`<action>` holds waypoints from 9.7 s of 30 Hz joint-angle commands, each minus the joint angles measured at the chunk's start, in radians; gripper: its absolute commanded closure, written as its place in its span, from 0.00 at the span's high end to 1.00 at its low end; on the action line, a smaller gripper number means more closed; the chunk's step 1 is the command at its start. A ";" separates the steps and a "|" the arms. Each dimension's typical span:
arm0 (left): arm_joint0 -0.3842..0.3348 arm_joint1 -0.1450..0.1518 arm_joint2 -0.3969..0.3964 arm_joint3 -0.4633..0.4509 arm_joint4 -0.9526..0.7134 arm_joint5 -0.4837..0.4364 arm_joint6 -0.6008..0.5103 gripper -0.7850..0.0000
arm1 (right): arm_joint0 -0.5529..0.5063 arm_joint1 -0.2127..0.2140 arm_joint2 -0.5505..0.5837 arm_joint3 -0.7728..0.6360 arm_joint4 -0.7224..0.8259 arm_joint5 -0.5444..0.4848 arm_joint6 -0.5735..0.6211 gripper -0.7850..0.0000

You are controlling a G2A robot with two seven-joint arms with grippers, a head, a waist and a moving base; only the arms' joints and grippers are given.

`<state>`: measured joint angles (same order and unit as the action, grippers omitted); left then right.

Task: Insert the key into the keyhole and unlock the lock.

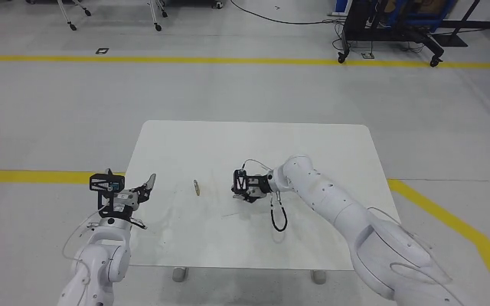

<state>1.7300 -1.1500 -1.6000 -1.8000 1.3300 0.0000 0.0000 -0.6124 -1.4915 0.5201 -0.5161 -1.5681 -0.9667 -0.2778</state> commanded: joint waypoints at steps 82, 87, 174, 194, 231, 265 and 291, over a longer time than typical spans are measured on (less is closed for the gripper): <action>-1.058 -0.224 0.911 0.811 -0.018 -0.253 -0.784 1.00 | -0.170 0.153 0.181 -0.157 -0.032 0.237 -0.391 0.00; -1.085 -0.253 0.940 0.884 -0.011 -0.232 -0.755 1.00 | -0.182 0.163 0.201 -0.168 -0.019 0.233 -0.415 0.00; -0.860 -0.063 0.415 0.746 -1.519 -0.568 -1.188 0.42 | -0.299 0.062 0.257 -0.260 1.725 -0.046 0.403 0.00; -0.896 -0.062 0.475 0.793 -1.498 -0.499 -1.151 0.26 | -0.282 -0.005 0.297 -0.184 1.641 -0.046 0.447 0.00; -0.880 -0.037 0.459 0.744 -1.511 -0.490 -1.108 0.00 | -0.298 -0.015 0.368 -0.182 1.587 -0.046 0.448 1.00; -0.946 0.027 0.617 0.687 -1.408 -0.474 -1.346 0.00 | -0.254 0.096 0.340 -0.216 1.939 0.104 1.235 0.38; -0.983 0.067 0.703 0.703 -1.487 -0.486 -1.334 0.45 | -0.216 0.116 0.207 -0.192 2.035 0.093 1.224 0.00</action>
<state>0.7478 -1.0832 -0.8997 -1.0991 -0.1509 -0.4880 -1.3320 -0.8289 -1.3763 0.7301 -0.7087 0.4651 -0.8705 0.9497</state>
